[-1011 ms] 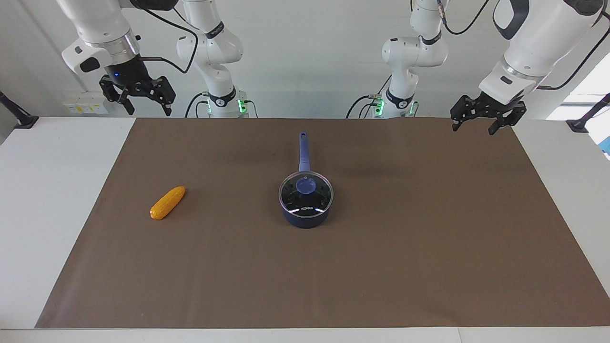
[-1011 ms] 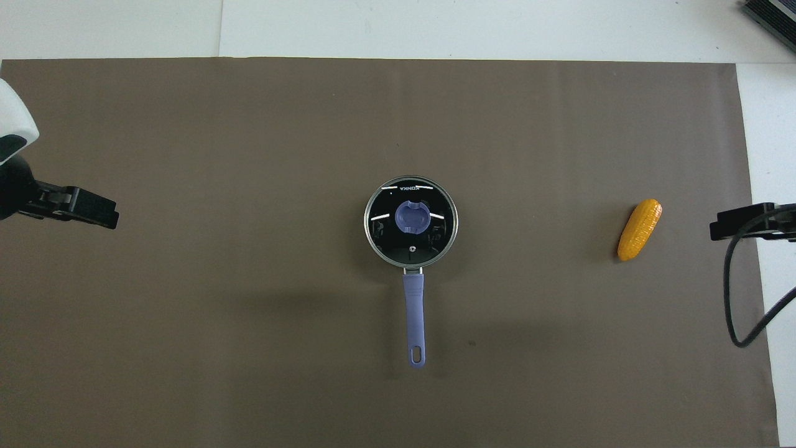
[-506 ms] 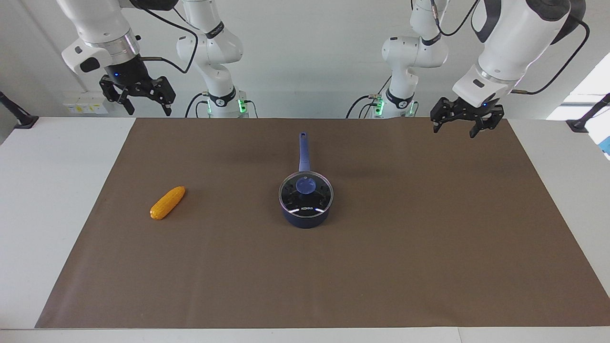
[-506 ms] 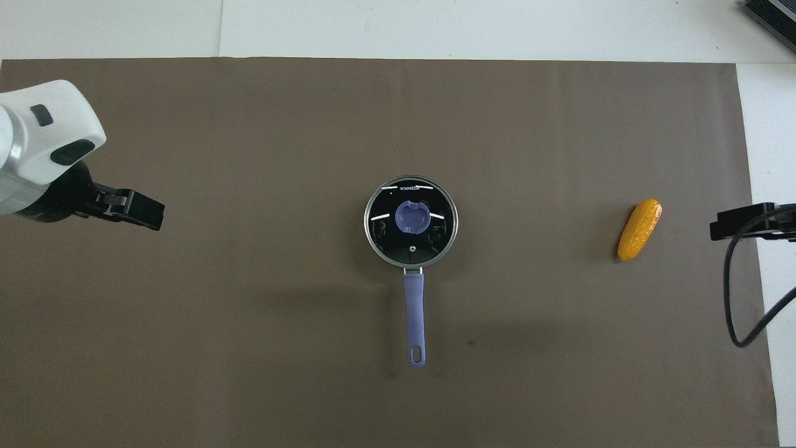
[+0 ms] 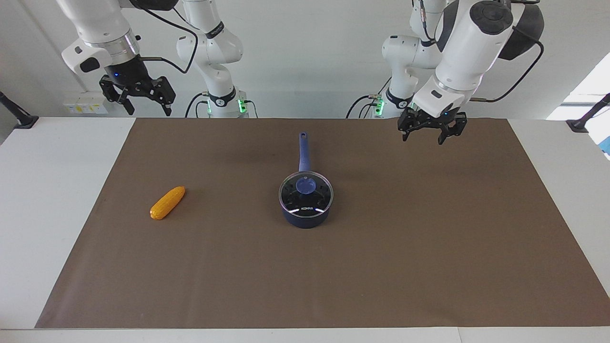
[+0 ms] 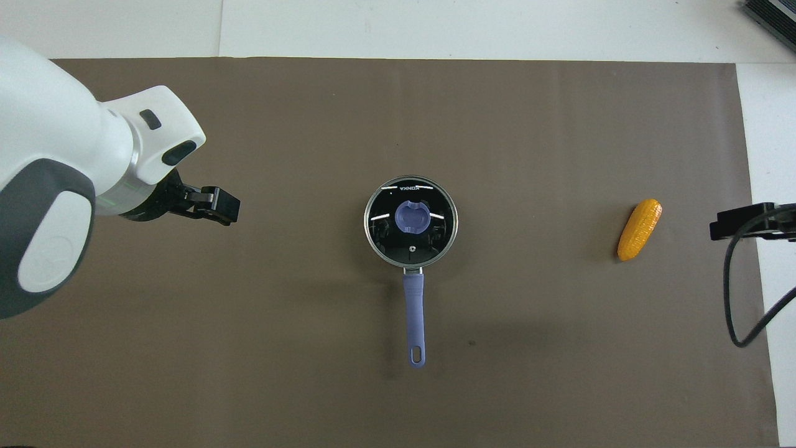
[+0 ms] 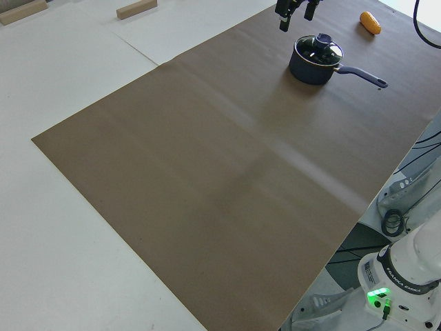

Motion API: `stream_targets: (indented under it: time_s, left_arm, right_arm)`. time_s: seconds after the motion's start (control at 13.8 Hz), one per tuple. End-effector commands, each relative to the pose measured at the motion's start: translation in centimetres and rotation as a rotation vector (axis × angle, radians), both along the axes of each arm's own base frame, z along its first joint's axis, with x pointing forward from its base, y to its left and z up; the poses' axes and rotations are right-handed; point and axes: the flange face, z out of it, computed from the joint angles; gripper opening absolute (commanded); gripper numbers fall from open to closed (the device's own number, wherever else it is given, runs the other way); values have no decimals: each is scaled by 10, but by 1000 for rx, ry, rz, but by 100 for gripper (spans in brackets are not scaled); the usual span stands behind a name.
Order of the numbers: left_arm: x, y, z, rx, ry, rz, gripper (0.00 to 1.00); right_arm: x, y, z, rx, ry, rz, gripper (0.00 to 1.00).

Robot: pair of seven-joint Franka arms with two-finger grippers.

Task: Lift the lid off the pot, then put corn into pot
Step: 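Move the left gripper toward the glass lid on the black pot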

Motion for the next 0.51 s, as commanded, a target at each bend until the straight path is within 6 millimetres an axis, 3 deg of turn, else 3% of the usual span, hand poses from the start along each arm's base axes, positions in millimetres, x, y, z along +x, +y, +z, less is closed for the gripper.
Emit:
stream_targets:
  time_s: [0.0, 0.43]
  left_arm:
    - [3, -25, -19, 11, -15, 34, 100]
    - [1, -112, -73, 8, -41, 103, 100]
  right_arm:
    - [-1, -4, 2, -2, 8, 14, 100]
    - [-1, -6, 2, -2, 10, 13, 100]
